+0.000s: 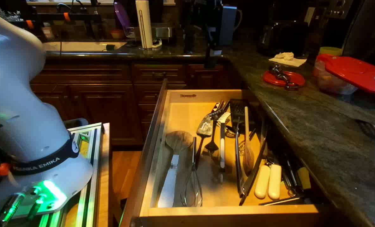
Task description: Place the spatula inside the drawer
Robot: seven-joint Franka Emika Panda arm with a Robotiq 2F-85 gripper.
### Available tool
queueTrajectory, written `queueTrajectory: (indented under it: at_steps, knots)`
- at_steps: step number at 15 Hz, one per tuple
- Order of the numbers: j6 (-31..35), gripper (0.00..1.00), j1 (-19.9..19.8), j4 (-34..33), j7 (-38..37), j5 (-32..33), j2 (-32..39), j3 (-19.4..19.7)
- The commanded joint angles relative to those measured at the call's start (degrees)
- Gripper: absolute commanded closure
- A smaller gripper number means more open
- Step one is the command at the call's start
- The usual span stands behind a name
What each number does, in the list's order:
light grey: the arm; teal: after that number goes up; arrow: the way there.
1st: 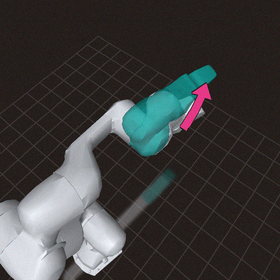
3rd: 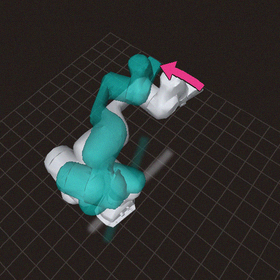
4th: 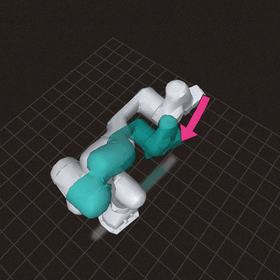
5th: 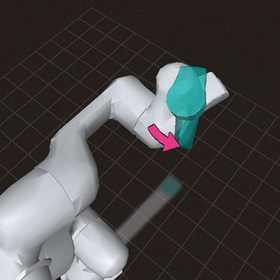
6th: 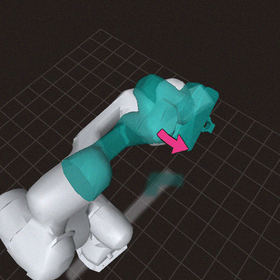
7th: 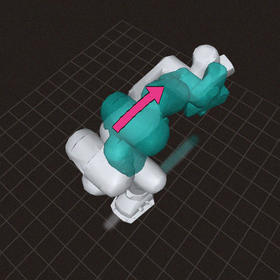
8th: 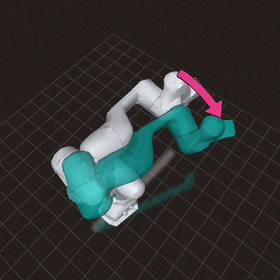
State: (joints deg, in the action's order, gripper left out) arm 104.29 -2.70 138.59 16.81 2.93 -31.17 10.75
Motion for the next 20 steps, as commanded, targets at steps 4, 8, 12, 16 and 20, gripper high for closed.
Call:
queueTrajectory:
  at_steps: [4,8,12,16,20]
  knots:
    - [-0.1,0.00,-0.5,-0.1,0.2,-0.2,0.1,-0.4]
    - [3.6,0.00,-0.5,-1.2,0.6,1.1,1.9,-0.5]
    - [7.0,0.00,-0.3,-8.0,3.7,4.2,9.6,-0.2]
    - [6.7,0.00,-0.8,-17.9,8.9,9.5,20.6,0.0]
    - [9.0,0.00,-2.3,-28.4,18.5,8.3,30.9,1.4]
